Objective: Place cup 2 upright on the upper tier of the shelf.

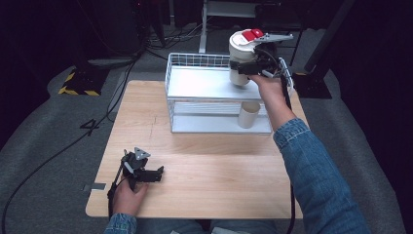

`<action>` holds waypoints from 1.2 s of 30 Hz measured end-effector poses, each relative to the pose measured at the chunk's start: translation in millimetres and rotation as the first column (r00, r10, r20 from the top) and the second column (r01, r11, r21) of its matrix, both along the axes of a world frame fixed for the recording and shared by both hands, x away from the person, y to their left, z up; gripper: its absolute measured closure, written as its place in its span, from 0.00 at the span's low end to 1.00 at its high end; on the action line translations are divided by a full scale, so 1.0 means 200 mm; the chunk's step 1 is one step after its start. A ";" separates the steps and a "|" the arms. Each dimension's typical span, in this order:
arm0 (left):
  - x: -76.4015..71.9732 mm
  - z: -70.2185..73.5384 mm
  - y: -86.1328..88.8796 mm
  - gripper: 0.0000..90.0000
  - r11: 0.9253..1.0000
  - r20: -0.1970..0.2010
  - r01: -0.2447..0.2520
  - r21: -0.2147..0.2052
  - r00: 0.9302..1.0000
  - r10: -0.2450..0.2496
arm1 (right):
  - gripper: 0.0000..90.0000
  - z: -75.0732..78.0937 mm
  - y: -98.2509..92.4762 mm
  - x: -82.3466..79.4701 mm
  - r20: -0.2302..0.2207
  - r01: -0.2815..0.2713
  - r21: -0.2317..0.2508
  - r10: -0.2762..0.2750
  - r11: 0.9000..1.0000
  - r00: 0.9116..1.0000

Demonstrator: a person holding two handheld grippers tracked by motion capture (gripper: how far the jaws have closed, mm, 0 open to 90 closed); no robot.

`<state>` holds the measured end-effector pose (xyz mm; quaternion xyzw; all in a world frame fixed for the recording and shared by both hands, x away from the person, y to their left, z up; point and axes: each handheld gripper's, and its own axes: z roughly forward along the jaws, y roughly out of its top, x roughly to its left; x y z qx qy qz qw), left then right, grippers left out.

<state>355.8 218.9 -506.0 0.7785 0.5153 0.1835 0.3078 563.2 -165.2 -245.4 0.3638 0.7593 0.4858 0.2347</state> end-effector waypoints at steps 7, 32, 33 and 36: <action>0.00 0.00 0.00 0.02 1.000 0.000 -0.001 -0.002 1.000 0.001 | 0.13 -0.03 -0.05 0.04 -0.025 0.054 0.025 -0.054 0.998 0.998; 0.00 0.00 0.00 0.02 1.000 -0.001 0.000 -0.001 1.000 0.000 | 0.13 -0.12 -0.15 0.09 -0.049 0.114 0.060 -0.111 0.992 0.993; 0.00 0.00 0.00 0.02 1.000 -0.001 0.000 -0.001 1.000 0.000 | 0.13 -0.12 -0.15 0.09 -0.049 0.114 0.060 -0.111 0.992 0.993; 0.00 0.00 0.00 0.02 1.000 -0.001 0.000 -0.001 1.000 0.000 | 0.13 -0.13 -0.16 0.09 -0.052 0.117 0.053 -0.114 0.992 0.992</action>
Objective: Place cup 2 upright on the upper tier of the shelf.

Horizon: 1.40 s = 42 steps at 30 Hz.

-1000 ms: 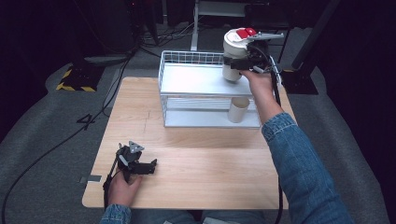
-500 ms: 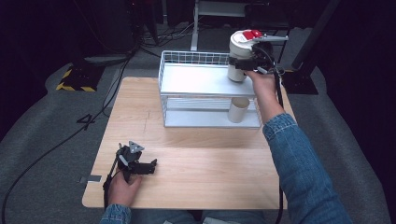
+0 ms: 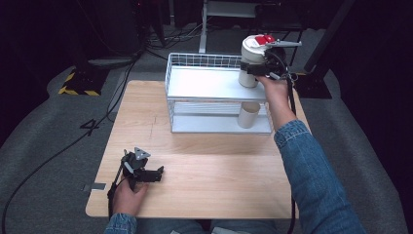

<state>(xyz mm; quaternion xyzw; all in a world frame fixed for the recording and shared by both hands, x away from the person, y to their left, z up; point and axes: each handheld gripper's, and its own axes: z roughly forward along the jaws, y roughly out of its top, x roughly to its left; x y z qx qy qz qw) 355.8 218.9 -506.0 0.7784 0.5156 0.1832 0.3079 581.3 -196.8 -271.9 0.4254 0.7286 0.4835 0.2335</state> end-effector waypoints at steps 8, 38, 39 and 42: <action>0.00 0.00 0.00 0.02 1.000 0.000 0.001 -0.001 1.000 -0.001 | 0.13 -0.01 0.00 -0.01 0.021 -0.026 -0.023 0.027 0.999 0.999; 0.00 0.00 0.00 0.02 1.000 0.000 0.001 -0.001 1.000 -0.001 | 0.01 -0.04 -0.03 -0.01 0.051 -0.044 0.006 0.044 0.999 0.998; 0.00 0.00 0.00 0.02 1.000 0.000 0.001 -0.001 1.000 -0.001 | 0.01 -0.04 -0.03 -0.01 0.051 -0.045 0.002 0.045 0.999 0.998; 0.00 0.00 0.00 0.02 1.000 0.000 0.000 -0.002 1.000 0.000 | 0.00 -0.02 -0.02 -0.03 0.059 -0.045 -0.008 0.045 0.999 0.997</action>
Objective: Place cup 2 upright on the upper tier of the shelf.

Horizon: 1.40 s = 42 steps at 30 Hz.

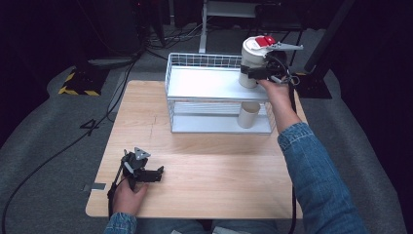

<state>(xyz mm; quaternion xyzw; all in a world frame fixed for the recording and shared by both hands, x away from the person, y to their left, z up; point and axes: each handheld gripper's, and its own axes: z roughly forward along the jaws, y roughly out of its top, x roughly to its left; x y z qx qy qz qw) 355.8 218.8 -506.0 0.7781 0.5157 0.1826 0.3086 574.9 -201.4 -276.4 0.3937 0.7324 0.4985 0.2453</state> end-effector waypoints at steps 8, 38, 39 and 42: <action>0.01 0.00 -0.01 0.02 1.000 -0.001 -0.004 0.006 1.000 0.004 | 0.00 0.04 -0.04 -0.09 0.040 0.008 -0.004 -0.008 1.000 0.999; 0.00 0.00 -0.01 0.02 1.000 -0.002 -0.005 0.001 1.000 0.005 | 0.01 0.05 -0.31 -0.55 0.040 -0.167 -0.002 0.167 0.986 0.985; 0.00 0.00 -0.01 0.02 1.000 -0.002 -0.006 0.001 1.000 0.006 | 0.00 0.05 -0.31 -0.57 0.035 -0.172 0.001 0.172 0.985 0.984; 0.01 0.00 -0.01 0.02 1.000 -0.006 0.001 0.001 1.000 -0.001 | 0.00 0.03 -0.32 -0.63 0.041 -0.192 -0.005 0.192 0.981 0.981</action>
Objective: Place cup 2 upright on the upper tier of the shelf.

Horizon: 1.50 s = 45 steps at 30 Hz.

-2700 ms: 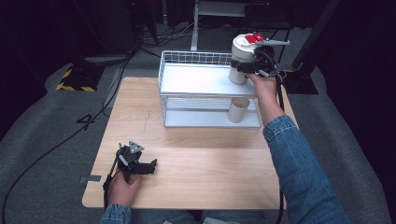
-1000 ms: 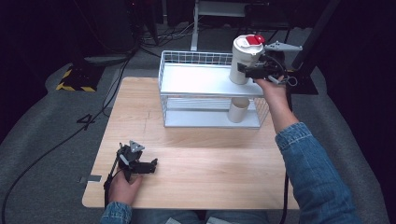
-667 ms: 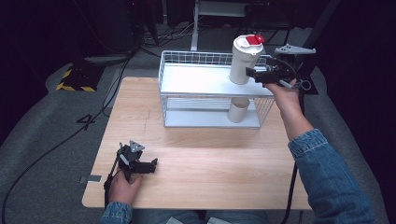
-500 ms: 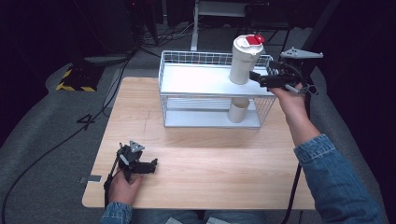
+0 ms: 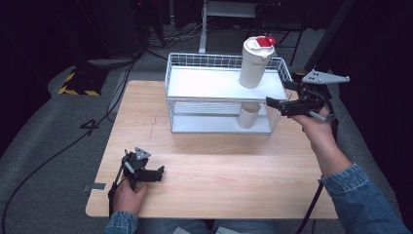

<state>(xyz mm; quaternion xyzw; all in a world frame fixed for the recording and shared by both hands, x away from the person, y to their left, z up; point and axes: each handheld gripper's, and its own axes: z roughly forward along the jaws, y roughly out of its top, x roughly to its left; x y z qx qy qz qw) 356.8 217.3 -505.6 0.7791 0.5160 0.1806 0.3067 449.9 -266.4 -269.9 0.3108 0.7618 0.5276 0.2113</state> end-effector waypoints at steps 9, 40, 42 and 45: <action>0.00 0.00 0.00 0.02 1.000 0.001 0.001 0.000 1.000 -0.001 | 0.01 -0.08 -0.04 -0.15 -0.018 -0.031 -0.016 0.031 0.999 0.999; 0.00 0.00 0.00 0.02 1.000 0.005 0.002 0.001 1.000 -0.002 | 0.04 -0.62 -0.12 -0.47 -0.132 -0.093 -0.084 0.082 0.992 0.988; 0.00 0.00 0.00 0.02 1.000 0.005 0.002 0.001 1.000 -0.002 | 0.04 -0.66 -0.12 -0.47 -0.142 -0.088 -0.091 0.075 0.992 0.987; 0.00 0.00 0.00 0.02 1.000 0.005 0.002 0.001 1.000 -0.002 | 0.04 -0.72 -0.13 -0.47 -0.151 -0.075 -0.089 0.061 0.993 0.987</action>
